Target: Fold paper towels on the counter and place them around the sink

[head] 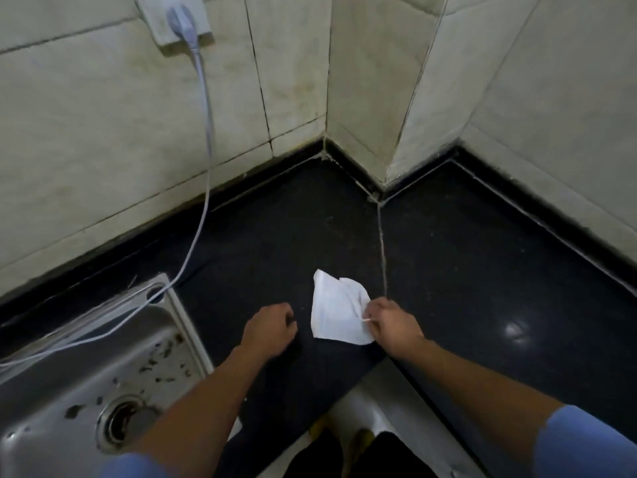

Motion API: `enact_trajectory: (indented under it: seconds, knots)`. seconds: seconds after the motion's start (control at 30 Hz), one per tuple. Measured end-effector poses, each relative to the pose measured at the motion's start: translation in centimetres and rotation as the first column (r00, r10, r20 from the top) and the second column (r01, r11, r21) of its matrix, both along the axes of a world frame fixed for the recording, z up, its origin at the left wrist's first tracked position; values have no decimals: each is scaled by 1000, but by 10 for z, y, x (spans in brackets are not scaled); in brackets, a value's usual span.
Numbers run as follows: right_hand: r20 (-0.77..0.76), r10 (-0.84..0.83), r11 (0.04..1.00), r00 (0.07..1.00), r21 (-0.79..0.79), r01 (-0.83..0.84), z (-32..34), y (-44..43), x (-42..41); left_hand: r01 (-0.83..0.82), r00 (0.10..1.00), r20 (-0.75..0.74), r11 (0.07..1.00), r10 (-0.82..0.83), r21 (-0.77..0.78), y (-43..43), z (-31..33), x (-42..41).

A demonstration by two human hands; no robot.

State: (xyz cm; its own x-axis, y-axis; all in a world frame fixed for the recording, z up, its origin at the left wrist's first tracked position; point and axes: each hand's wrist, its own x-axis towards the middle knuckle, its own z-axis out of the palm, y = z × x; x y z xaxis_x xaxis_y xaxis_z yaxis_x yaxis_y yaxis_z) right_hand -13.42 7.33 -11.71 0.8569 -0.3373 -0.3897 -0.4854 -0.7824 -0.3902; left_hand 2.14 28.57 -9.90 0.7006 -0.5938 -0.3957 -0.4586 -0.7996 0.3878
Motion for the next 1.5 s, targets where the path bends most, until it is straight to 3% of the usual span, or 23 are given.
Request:
enact_trajectory:
  seconds: [0.1,0.33,0.43,0.6,0.8,0.87,1.0,1.1,1.23,1.4,1.5]
  knots:
    - [-70,76,997,995,7,-76,0,0,-6,-12,998,-57,1000,12,1,-10,-11,5]
    - [111,-295,955,949,29,294,5,-36,28,-150,974,-183,985,132,-88,-59,-24,20]
    - [57,-332,943,942,45,329,-1,-41,56,-205,958,-225,973,178,-101,-78,-30,20]
    - [-139,-234,971,962,23,240,-17,-32,75,-277,943,-217,957,253,-83,-78,-32,17]
    - [175,-371,926,912,142,349,-5,-37,81,-382,924,-94,914,372,-138,-20,-13,15]
    - [203,-408,910,890,174,377,-3,-39,87,-424,906,-68,892,419,-156,-1,-12,11]
    - [63,-437,891,897,169,422,-12,-39,101,-422,887,-185,905,423,46,15,-23,5]
    - [4,-402,906,916,144,397,-20,-38,107,-462,840,-265,881,473,105,7,-28,13]
    - [66,-416,901,907,164,402,-24,-40,119,-683,688,-264,726,676,77,-18,-30,46]
    - [-58,-292,952,955,83,296,-24,-46,132,-433,855,-189,865,483,254,-44,-35,70]
    - [-40,-249,964,968,85,251,-23,-48,129,-386,881,-174,880,441,277,-48,-36,64]
